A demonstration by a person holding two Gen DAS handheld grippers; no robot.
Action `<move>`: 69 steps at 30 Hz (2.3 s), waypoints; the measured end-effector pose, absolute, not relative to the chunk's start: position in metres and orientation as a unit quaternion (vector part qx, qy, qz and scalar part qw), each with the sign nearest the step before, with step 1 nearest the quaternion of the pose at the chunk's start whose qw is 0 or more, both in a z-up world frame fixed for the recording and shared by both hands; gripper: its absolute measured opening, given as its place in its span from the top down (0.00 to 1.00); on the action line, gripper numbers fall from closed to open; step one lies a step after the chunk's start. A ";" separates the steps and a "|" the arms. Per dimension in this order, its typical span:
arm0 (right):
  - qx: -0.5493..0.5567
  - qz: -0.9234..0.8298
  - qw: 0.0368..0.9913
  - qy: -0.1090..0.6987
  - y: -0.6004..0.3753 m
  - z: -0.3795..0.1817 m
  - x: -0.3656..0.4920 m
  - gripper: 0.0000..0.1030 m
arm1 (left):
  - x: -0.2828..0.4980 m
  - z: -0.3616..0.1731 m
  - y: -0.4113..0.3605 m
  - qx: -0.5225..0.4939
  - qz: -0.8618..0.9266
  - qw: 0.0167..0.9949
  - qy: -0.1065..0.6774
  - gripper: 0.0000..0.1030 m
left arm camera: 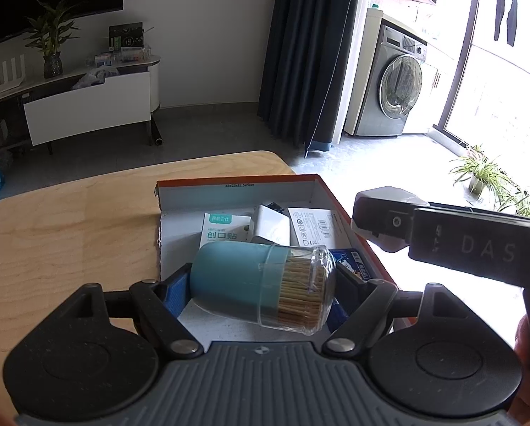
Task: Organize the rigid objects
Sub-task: 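Lower the toothpick jar with left gripper while right gripper lowers the charger cube into the box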
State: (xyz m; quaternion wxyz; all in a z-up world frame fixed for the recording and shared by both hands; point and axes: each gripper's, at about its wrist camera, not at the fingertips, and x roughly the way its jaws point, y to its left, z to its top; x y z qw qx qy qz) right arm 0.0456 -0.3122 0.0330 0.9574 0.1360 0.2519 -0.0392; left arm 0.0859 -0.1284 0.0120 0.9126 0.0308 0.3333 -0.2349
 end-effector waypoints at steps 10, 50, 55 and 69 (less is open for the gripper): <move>0.140 -0.040 0.957 0.252 -0.316 0.035 0.049 0.30 | 0.090 0.014 -0.129 0.032 -0.235 0.913 0.332 0.21; 0.148 -0.039 0.955 0.254 -0.319 0.037 0.062 0.30 | 0.117 0.020 -0.129 0.031 -0.219 0.917 0.333 0.21; 0.149 -0.040 0.954 0.256 -0.320 0.037 0.065 0.30 | 0.120 0.020 -0.129 0.031 -0.217 0.917 0.332 0.21; 0.151 -0.042 0.953 0.261 -0.323 0.032 0.073 0.30 | 0.129 0.019 -0.129 0.027 -0.218 0.917 0.333 0.21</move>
